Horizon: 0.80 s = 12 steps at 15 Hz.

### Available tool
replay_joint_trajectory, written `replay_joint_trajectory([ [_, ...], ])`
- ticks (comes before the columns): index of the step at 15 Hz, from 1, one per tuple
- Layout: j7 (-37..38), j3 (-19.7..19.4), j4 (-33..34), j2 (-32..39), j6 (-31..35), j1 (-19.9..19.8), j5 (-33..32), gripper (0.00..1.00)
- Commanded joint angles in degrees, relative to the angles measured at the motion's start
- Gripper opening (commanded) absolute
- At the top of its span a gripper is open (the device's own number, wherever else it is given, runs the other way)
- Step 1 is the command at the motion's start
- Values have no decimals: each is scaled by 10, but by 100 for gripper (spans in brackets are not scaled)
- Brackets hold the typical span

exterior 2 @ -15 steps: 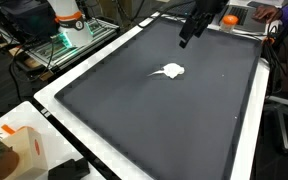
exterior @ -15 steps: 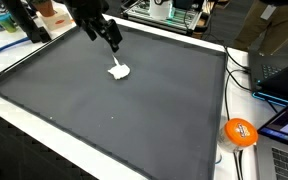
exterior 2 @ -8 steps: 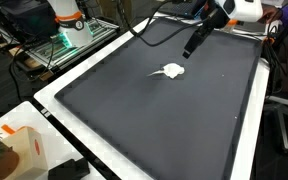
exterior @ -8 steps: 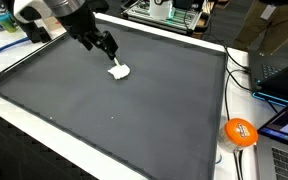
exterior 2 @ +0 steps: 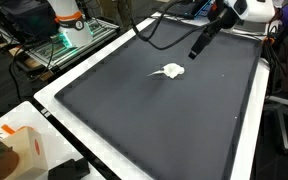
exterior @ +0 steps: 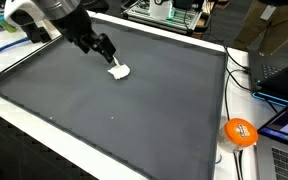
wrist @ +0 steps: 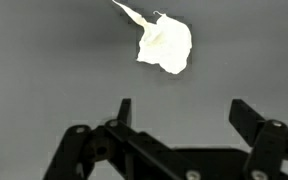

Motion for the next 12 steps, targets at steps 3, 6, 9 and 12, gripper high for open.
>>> replay_joint_trajectory([
  [3, -1, -5, 21, 15, -19, 1, 6, 100],
  [6, -9, -5, 53, 37, -48, -1, 5, 100],
  [9, -4, -7, 99, 68, -92, 1, 3, 100],
  [12, 5, -7, 163, 109, -168, 4, 5, 100],
])
